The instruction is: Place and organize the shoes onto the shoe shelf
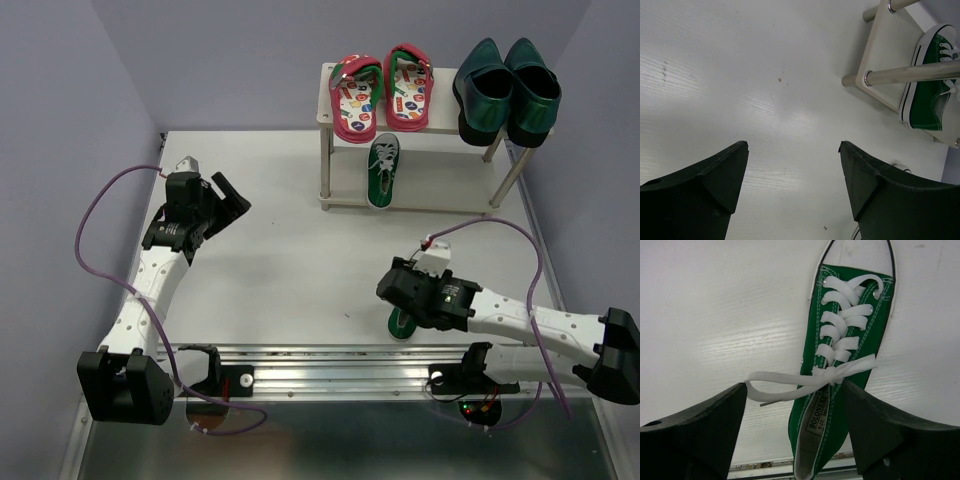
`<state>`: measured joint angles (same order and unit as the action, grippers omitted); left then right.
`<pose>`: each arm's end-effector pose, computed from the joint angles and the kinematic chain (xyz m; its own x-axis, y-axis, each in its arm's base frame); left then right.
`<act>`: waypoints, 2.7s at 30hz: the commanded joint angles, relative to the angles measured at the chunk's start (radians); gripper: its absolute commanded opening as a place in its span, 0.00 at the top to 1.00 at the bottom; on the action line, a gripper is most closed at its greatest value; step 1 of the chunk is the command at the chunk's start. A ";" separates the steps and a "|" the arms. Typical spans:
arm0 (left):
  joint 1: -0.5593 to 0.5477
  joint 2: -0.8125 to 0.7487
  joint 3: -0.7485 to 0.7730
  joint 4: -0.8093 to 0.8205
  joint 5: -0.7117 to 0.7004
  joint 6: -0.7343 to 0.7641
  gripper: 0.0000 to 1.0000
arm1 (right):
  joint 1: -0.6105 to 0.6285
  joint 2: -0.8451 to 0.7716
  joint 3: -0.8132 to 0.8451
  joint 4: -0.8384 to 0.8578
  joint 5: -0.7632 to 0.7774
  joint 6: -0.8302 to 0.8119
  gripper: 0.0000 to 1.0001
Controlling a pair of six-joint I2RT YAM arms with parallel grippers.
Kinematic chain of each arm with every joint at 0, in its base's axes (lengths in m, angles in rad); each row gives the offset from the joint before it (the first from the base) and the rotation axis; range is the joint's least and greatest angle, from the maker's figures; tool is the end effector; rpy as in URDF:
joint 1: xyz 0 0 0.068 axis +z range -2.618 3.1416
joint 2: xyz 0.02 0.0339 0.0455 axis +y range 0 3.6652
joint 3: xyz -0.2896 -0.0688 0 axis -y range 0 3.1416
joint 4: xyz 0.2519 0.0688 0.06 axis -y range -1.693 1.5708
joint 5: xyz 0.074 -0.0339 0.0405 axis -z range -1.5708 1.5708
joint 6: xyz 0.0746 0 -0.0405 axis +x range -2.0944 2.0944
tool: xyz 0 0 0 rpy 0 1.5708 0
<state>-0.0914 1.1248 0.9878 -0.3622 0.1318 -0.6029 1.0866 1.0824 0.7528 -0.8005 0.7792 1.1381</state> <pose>0.2806 -0.0356 0.3290 -0.5091 -0.5178 -0.6875 -0.1011 0.8292 -0.5497 0.1377 0.1491 0.2295 -0.6215 0.2059 -0.7559 0.1767 0.9768 0.1207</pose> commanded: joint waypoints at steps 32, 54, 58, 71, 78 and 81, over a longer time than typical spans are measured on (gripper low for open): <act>0.001 -0.002 -0.023 0.051 0.019 -0.003 0.15 | 0.088 0.091 -0.001 -0.112 -0.248 0.232 0.19; 0.001 -0.003 -0.048 0.066 0.019 0.002 0.15 | 0.137 0.103 -0.023 -0.200 -0.250 0.425 0.55; 0.001 -0.003 -0.048 0.069 0.025 -0.001 0.15 | 0.137 0.085 -0.047 -0.172 -0.238 0.420 0.62; 0.001 -0.005 -0.052 0.074 0.028 -0.003 0.15 | 0.137 -0.047 0.118 -0.371 -0.081 0.417 0.28; -0.001 -0.007 -0.060 0.075 0.028 -0.005 0.15 | 0.137 -0.004 0.168 -0.338 -0.092 0.350 0.20; 0.001 -0.005 -0.060 0.077 0.026 -0.005 0.16 | 0.137 0.028 0.154 -0.307 -0.126 0.312 0.12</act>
<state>-0.0914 1.1313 0.9352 -0.3176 0.1509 -0.6102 1.2144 1.0843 0.8818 -1.1252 0.6384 1.4956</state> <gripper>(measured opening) 0.847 0.848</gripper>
